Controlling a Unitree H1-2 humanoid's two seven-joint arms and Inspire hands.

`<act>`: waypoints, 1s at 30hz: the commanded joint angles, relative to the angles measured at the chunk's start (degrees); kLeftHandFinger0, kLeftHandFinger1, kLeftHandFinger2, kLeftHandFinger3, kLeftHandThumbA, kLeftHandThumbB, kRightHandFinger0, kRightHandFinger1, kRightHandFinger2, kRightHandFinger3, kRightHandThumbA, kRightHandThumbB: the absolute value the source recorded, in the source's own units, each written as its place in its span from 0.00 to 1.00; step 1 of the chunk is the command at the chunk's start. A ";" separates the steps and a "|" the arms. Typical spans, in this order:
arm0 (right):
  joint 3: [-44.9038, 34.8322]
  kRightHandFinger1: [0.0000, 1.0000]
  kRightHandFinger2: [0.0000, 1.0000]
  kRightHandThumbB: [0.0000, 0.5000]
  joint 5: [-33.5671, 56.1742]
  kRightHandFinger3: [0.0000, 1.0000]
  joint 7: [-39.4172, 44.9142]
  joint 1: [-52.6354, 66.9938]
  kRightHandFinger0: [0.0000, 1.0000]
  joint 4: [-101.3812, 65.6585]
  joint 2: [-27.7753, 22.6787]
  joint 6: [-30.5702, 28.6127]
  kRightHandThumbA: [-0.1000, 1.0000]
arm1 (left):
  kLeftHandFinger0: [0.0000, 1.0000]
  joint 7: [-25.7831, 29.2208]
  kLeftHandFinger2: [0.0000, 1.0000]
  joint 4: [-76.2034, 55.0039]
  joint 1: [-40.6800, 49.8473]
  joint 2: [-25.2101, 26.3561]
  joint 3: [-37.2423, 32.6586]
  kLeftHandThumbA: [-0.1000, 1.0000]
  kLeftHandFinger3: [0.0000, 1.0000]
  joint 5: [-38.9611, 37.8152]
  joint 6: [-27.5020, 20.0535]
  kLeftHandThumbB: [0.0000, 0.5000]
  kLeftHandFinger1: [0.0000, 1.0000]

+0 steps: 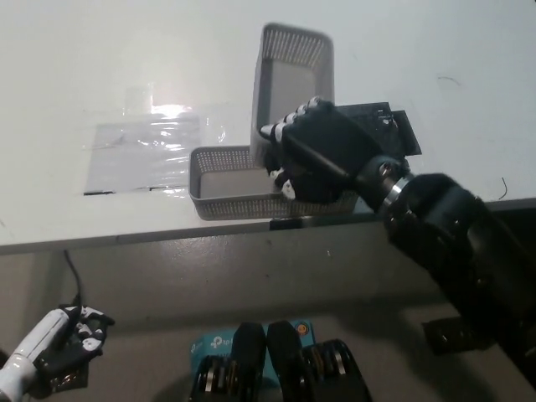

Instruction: The robot uses its right hand to pick up the grey box kept on the middle on the desk and place it on top of another box next to it in a right angle

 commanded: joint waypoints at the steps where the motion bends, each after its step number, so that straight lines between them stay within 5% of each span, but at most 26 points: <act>1: -0.92 0.01 0.36 0.73 0.80 0.25 2.60 -0.46 0.00 -2.58 0.50 1.22 0.00 | 0.26 -1.37 0.34 -0.20 -0.75 2.01 0.38 0.52 0.58 -0.31 -1.00 0.35 0.22; 5: -0.66 0.01 0.37 0.80 0.07 0.31 3.53 0.88 0.00 -2.87 0.74 1.48 0.00 | 0.27 -1.67 0.32 0.02 -0.89 2.12 0.51 0.54 0.58 -0.21 -0.79 0.36 0.22; 7: -0.43 0.00 0.37 0.87 -0.57 0.15 4.32 1.02 0.00 -3.07 0.56 1.50 0.00 | 0.27 -1.78 0.31 -0.19 -1.21 2.36 0.48 0.54 0.58 0.10 -0.93 0.35 0.22; 11: -0.03 0.03 0.39 0.72 -0.66 0.17 8.32 1.89 0.00 -4.64 -0.24 2.73 0.00 | 0.30 -2.02 0.35 -0.36 -1.70 2.34 0.50 0.52 0.57 -0.01 0.30 0.33 0.24; 22: 0.94 0.09 0.43 0.77 -1.50 0.25 6.01 2.43 0.00 0.09 -2.41 -2.10 0.00 | 0.31 -2.36 0.34 -0.90 -1.80 2.88 0.09 0.53 0.59 0.43 0.43 0.30 0.25; 28: 1.05 0.07 0.40 0.73 -2.37 0.25 2.97 1.22 0.00 4.61 -2.45 -4.64 0.00 | 0.31 -2.49 0.37 -1.40 -1.41 2.88 0.39 0.51 0.59 0.20 0.30 0.28 0.25; 30: 0.99 0.08 0.44 0.62 -2.82 0.32 3.25 0.42 0.00 5.44 -2.25 -4.26 0.00 | 0.29 -2.49 0.35 -1.15 -1.55 2.87 0.29 0.51 0.58 0.42 0.19 0.28 0.24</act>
